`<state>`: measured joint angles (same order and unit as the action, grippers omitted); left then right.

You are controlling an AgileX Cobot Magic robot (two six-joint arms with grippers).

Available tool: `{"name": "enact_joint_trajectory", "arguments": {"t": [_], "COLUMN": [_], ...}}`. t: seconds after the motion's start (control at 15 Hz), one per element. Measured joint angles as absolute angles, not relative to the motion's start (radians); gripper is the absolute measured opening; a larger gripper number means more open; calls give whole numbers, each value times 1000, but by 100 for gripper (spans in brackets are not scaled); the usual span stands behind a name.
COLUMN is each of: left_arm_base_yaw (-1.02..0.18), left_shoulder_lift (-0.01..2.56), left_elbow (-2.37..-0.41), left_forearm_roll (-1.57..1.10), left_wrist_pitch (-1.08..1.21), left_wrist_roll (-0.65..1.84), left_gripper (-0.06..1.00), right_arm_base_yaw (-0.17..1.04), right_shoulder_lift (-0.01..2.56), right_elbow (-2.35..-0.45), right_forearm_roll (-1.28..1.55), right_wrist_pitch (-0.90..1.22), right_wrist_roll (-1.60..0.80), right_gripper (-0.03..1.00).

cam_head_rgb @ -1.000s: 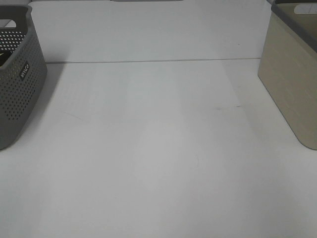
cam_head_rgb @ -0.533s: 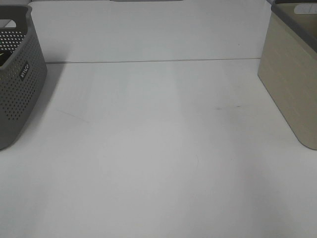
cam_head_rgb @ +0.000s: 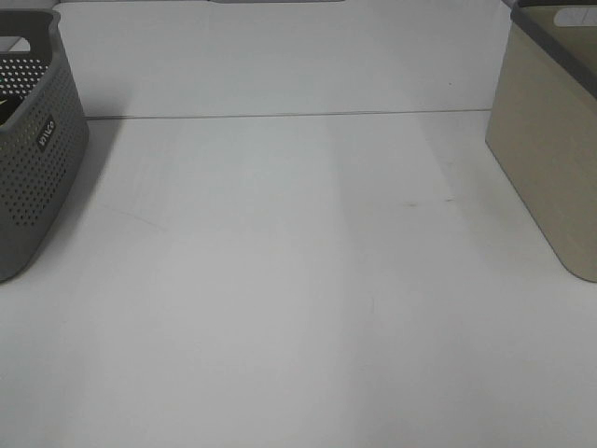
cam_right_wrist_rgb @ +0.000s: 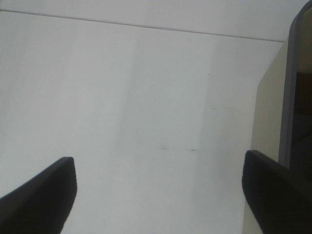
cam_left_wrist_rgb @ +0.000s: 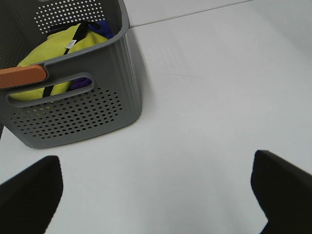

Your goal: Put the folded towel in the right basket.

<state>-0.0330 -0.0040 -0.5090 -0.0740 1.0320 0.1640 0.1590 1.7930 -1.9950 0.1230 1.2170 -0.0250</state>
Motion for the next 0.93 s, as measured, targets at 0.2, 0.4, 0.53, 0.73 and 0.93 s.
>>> {"name": "enact_joint_trajectory", "arguments": {"t": [0.2, 0.4, 0.53, 0.73, 0.93], "left_arm_base_yaw": [-33, -33, -33, -33, -33], "left_shoulder_lift": [-4, -4, -4, -4, -4], "left_elbow": [-509, -509, -509, -509, -509], "left_forearm_roll": [-74, -74, -74, -74, -74], "left_wrist_pitch": [1032, 1032, 1032, 1032, 1032], "left_wrist_roll": [164, 164, 164, 164, 164], "left_gripper": [99, 99, 99, 99, 99], "right_arm_base_yaw": [174, 175, 175, 175, 175], "right_shoulder_lift": [1656, 1457, 1342, 1044, 816], "right_elbow": [-1883, -1646, -1502, -1095, -844], "right_forearm_roll": [83, 51, 39, 23, 23], "right_wrist_pitch": [1217, 1217, 1217, 1217, 1217], "right_wrist_roll": [0, 5, 5, 5, 5], "right_gripper": [85, 85, 85, 85, 85]}}
